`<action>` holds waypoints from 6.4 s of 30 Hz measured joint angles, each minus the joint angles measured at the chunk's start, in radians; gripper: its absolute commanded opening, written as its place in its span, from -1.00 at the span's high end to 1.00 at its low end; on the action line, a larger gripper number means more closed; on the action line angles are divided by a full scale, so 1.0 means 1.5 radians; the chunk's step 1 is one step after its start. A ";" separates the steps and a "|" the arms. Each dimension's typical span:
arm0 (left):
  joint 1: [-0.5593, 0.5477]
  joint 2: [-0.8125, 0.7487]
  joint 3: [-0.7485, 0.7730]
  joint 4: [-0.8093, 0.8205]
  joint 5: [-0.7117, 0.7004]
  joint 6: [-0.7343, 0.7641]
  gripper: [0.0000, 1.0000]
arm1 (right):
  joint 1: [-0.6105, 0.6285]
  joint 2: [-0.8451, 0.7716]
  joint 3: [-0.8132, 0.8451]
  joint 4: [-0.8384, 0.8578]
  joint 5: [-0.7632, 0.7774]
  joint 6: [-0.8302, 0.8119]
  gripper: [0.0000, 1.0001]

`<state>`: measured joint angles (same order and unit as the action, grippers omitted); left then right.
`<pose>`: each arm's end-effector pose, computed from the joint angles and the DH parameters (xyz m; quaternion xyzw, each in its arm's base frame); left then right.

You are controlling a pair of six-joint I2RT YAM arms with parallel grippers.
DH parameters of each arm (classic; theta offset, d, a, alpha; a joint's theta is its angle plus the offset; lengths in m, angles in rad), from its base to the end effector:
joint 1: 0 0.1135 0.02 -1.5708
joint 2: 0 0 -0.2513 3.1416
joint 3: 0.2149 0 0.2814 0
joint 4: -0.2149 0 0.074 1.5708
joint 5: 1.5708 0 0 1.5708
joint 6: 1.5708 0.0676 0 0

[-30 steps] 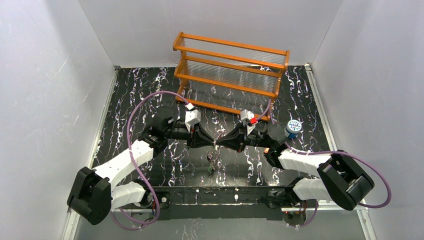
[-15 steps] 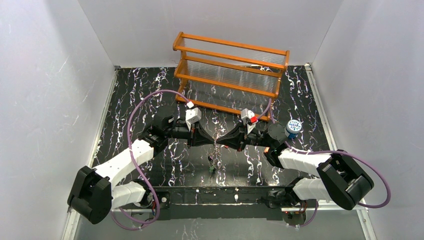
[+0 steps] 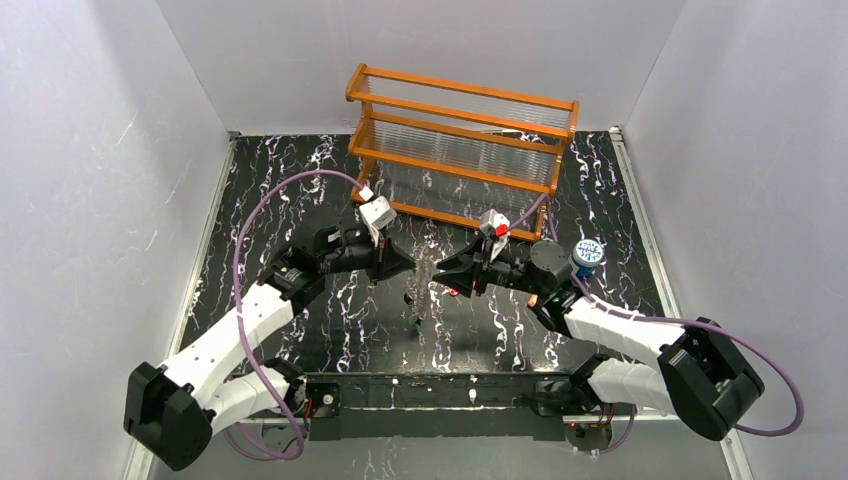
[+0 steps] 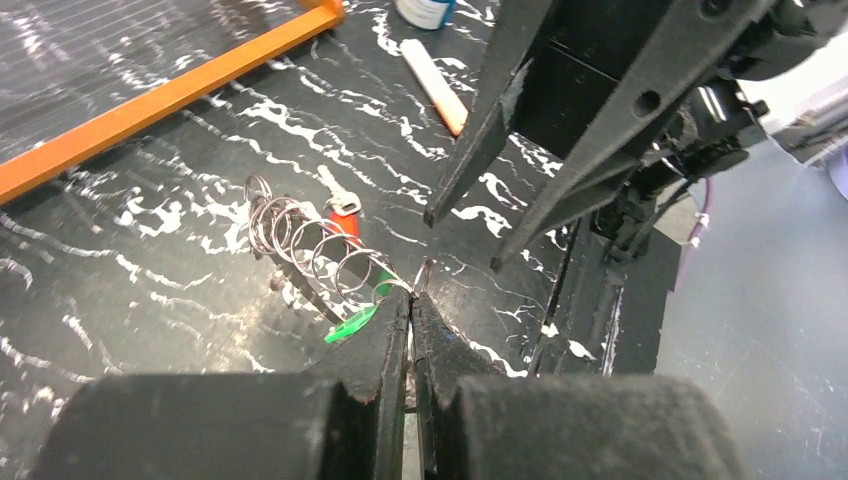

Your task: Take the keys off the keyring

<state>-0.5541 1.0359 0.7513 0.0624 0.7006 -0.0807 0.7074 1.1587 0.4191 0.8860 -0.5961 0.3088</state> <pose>0.2281 -0.1924 0.2824 0.3803 0.6630 -0.4377 0.4735 0.1968 0.2182 0.2217 -0.3415 0.5683 0.5197 0.5388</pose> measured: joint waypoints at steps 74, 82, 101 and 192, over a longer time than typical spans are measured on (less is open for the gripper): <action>-0.038 0.056 0.139 -0.460 -0.314 -0.493 1.00 | 0.199 0.004 0.017 -0.083 0.287 -0.256 -0.15; -0.041 0.052 0.135 -0.451 -0.314 -0.548 1.00 | 0.263 0.145 0.010 0.045 0.299 -0.192 -0.19; -0.047 0.035 0.114 -0.423 -0.312 -0.587 1.00 | 0.268 0.255 0.011 0.202 0.362 -0.186 -0.06; -0.060 0.035 -0.025 -0.097 0.047 0.369 1.00 | 0.067 0.088 0.208 -0.440 -0.111 -0.379 0.97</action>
<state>-0.6441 1.0878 0.7139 -0.0837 0.7712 0.4732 0.8078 1.2911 0.7307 0.2264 -0.7628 -0.2592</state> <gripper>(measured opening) 0.014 0.032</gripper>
